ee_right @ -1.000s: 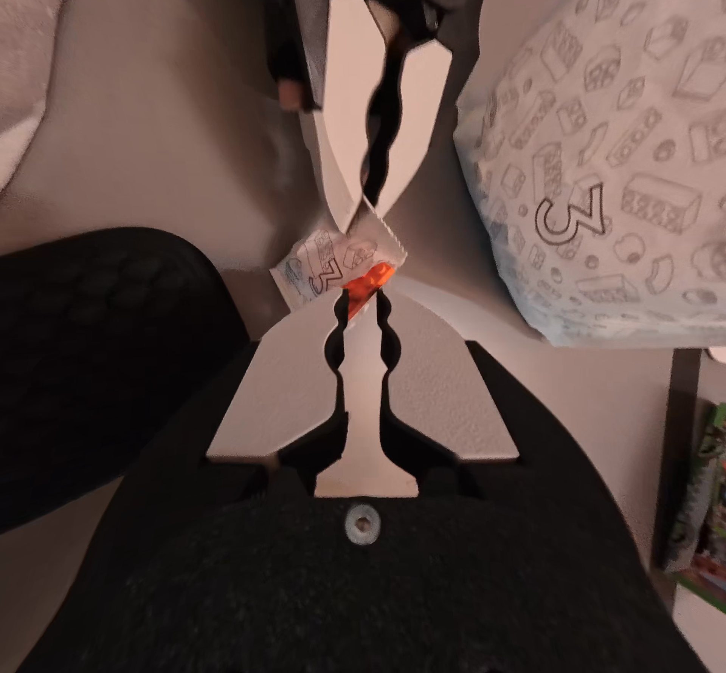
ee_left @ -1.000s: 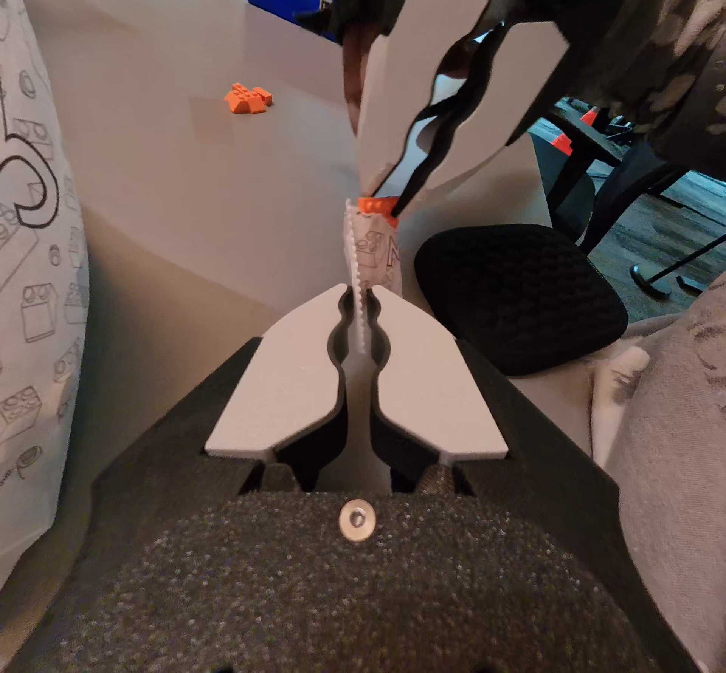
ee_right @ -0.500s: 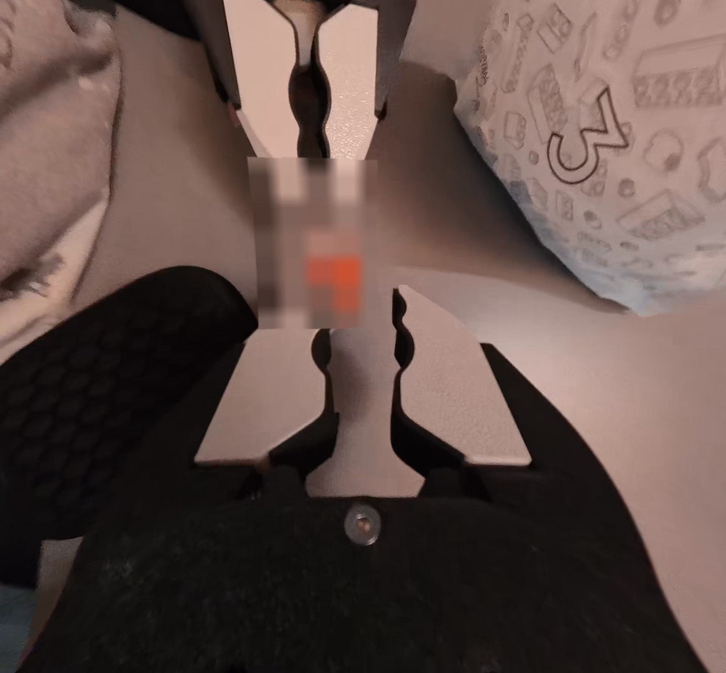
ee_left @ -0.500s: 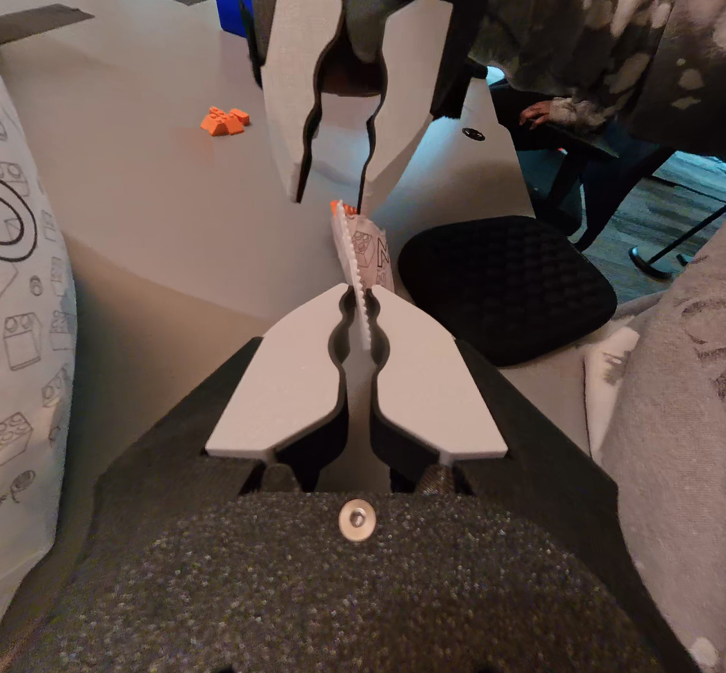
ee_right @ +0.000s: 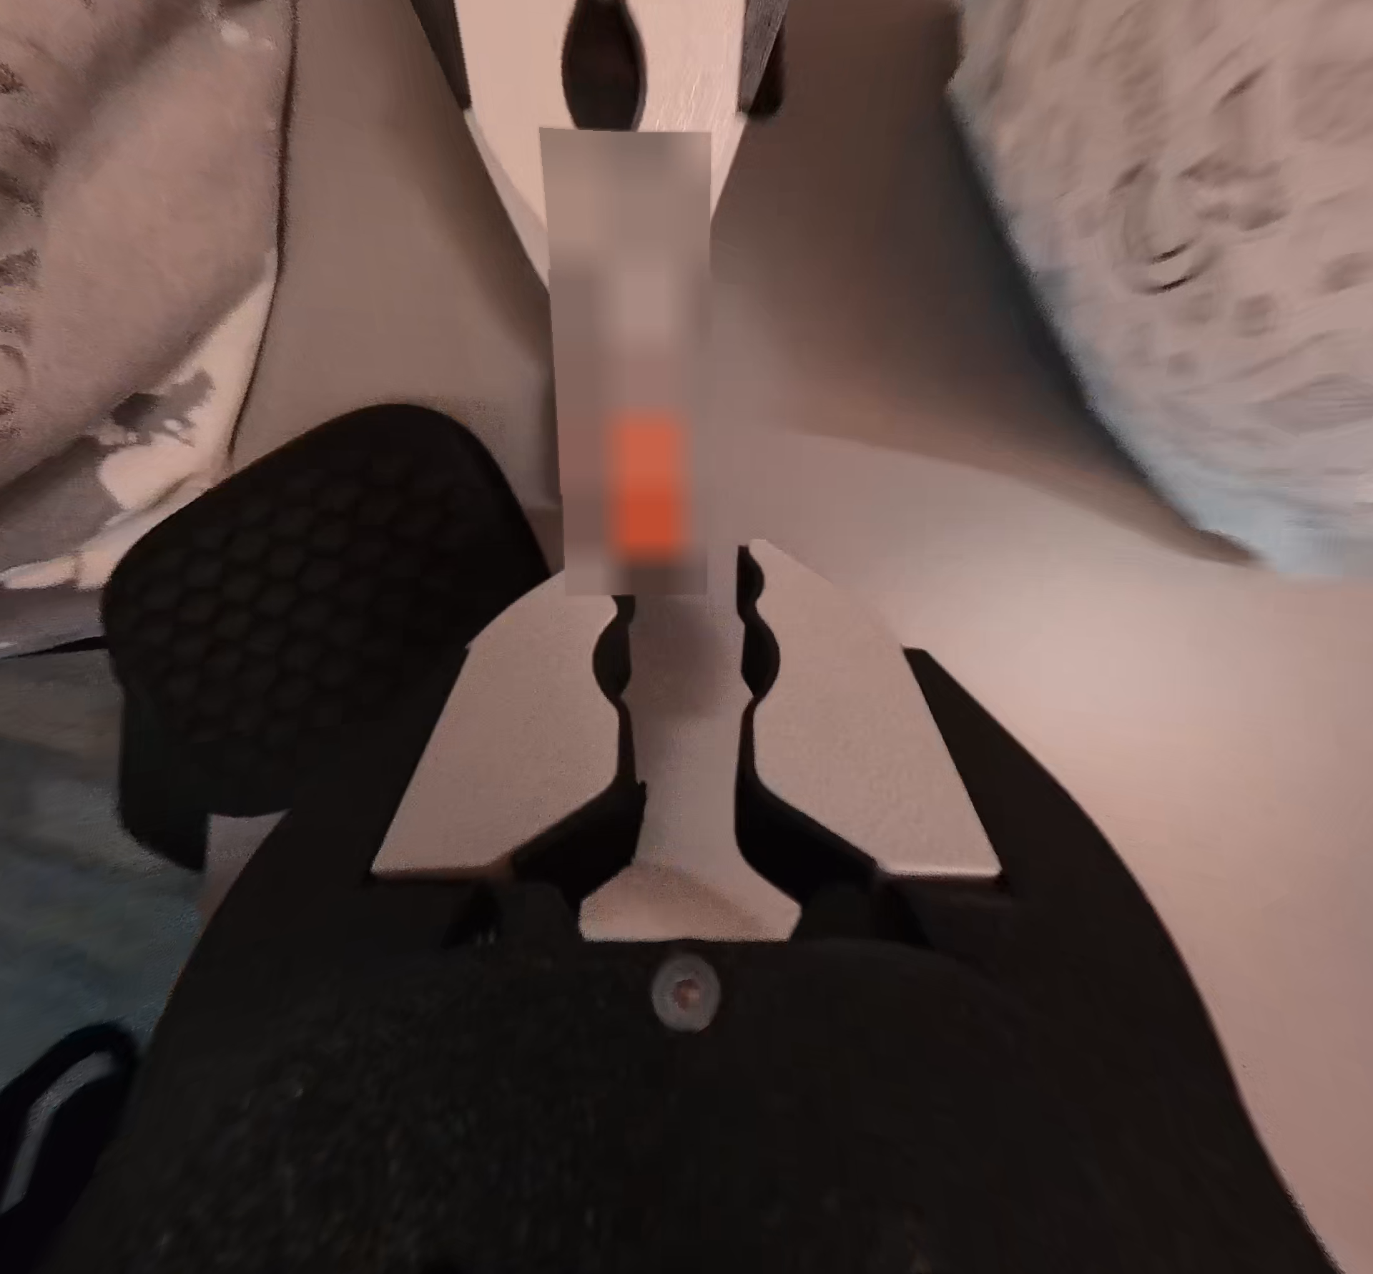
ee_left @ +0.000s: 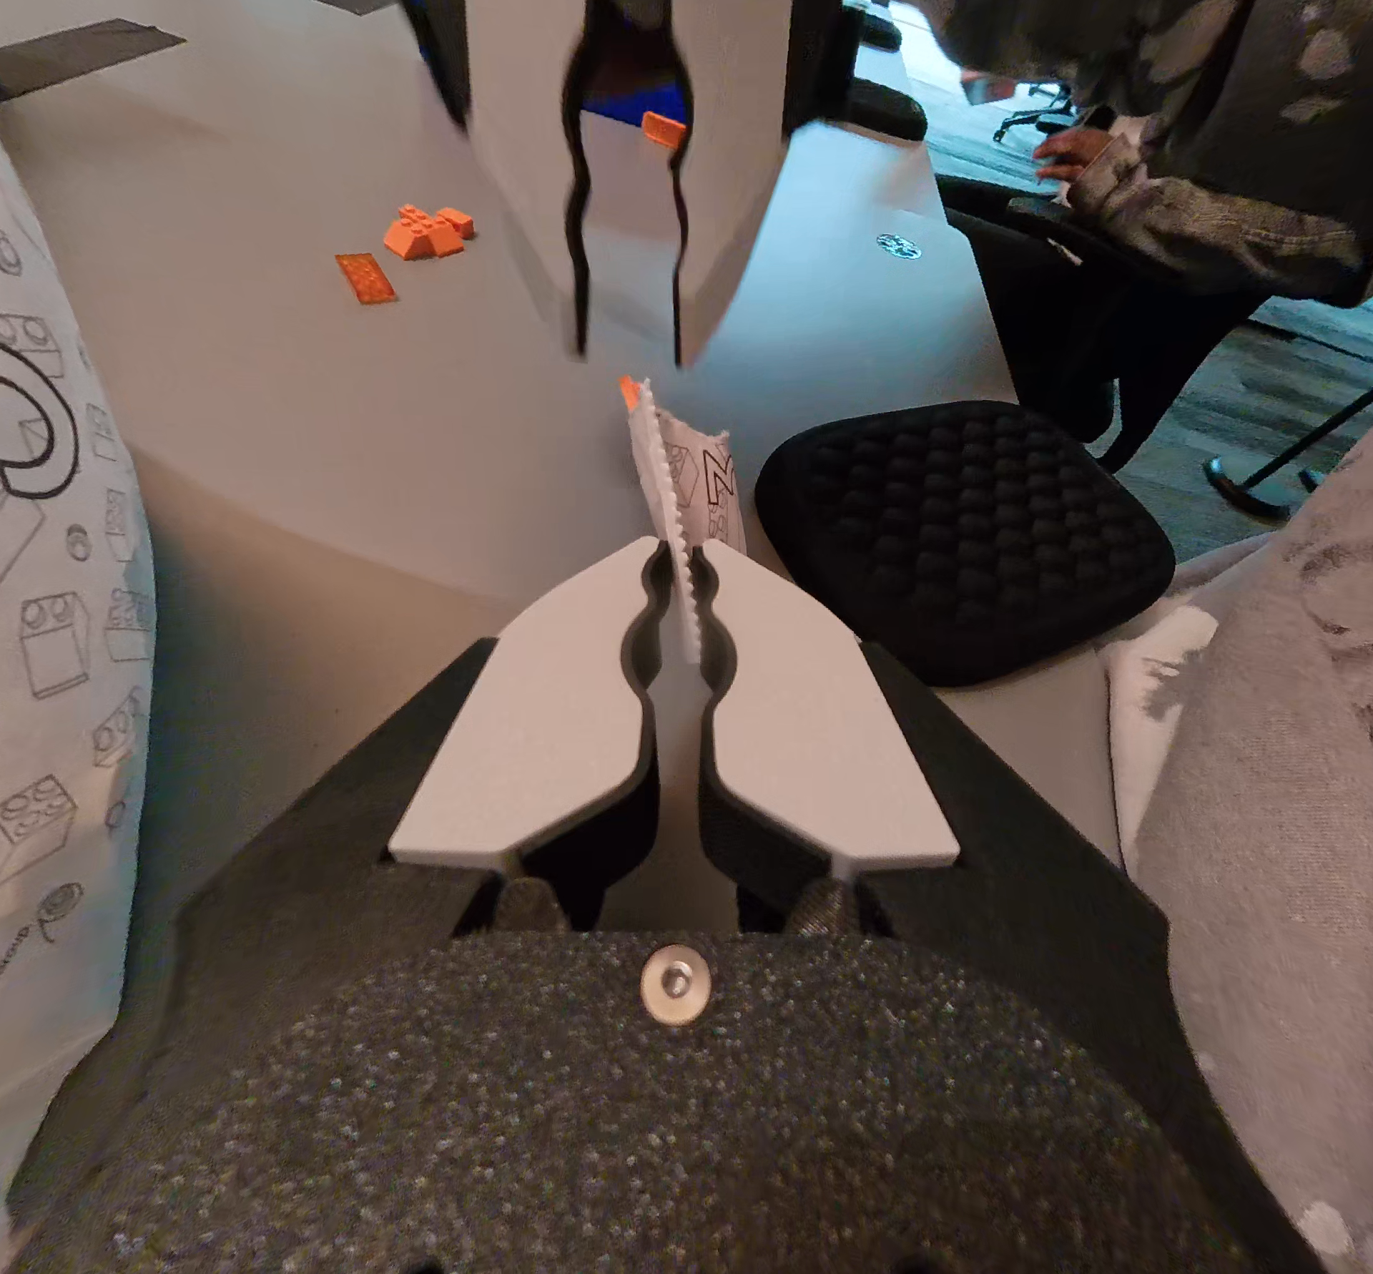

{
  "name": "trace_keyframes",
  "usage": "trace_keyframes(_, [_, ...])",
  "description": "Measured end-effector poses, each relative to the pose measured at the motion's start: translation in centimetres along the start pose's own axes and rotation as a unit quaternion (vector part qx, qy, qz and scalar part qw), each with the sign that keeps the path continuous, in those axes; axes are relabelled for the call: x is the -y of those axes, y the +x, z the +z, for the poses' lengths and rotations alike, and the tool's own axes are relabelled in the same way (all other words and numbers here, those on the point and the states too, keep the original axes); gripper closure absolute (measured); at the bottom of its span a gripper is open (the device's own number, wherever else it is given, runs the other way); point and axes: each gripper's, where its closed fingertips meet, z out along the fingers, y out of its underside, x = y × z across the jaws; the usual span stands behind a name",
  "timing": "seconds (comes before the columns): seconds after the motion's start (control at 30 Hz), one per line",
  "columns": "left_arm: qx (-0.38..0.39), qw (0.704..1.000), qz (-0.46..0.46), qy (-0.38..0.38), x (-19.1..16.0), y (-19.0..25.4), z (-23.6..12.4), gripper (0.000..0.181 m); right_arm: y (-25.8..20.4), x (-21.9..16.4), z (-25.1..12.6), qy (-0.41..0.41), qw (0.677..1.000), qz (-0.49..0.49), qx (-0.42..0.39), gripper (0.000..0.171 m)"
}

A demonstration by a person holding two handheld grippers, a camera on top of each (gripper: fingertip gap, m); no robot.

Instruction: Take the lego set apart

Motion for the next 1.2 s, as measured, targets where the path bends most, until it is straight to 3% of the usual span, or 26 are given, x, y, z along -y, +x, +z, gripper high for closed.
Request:
trace_keyframes(0.07, [0.001,1.000,0.005,-0.001,-0.1,0.1,0.0,0.176,-0.6,-0.3,1.6,0.009,0.999,0.016,0.033,0.162])
trace_keyframes(0.13, [0.004,1.000,0.003,-0.002,-0.2,0.0,-0.1,0.176,-0.6,0.2,0.9,0.023,0.999,0.007,0.036,0.165])
trace_keyframes(0.33, [-0.001,1.000,-0.015,0.001,-0.1,-0.3,-0.1,0.176,1.2,4.3,-7.8,0.010,0.998,-0.051,-0.021,0.166])
trace_keyframes(0.47, [0.000,1.000,-0.013,0.003,-0.1,-0.3,-0.1,0.177,5.8,9.9,-12.5,0.013,0.986,-0.104,-0.133,0.166])
trace_keyframes(0.67, [-0.001,1.000,-0.007,0.005,0.0,-0.2,-0.2,0.177,12.9,12.8,-10.0,-0.050,0.966,-0.136,-0.216,0.163])
trace_keyframes(0.7, [-0.002,1.000,-0.007,0.005,0.0,-0.1,-0.2,0.177,13.2,12.9,-9.4,-0.043,0.966,-0.134,-0.215,0.152])
trace_keyframes(0.8, [-0.006,1.000,-0.007,0.006,0.0,0.0,-0.3,0.177,13.4,13.2,-10.2,0.023,0.969,-0.114,-0.219,0.147])
trace_keyframes(0.9, [-0.009,1.000,-0.007,0.004,-0.1,0.0,-0.2,0.177,14.0,10.5,-13.1,0.077,0.966,-0.064,-0.240,0.145])
trace_keyframes(1.0, [-0.012,1.000,-0.008,0.003,-0.1,0.1,-0.1,0.176,15.1,3.6,-14.2,0.066,0.966,0.003,-0.249,0.145])
trace_keyframes(1.1, [-0.014,1.000,-0.009,0.002,-0.1,0.1,-0.1,0.176,15.0,-5.1,-10.9,-0.010,0.974,0.054,-0.220,0.145])
trace_keyframes(1.2, [-0.013,1.000,-0.012,0.002,-0.1,0.1,0.0,0.176,14.2,-11.3,-6.3,-0.085,0.977,0.074,-0.183,0.142])
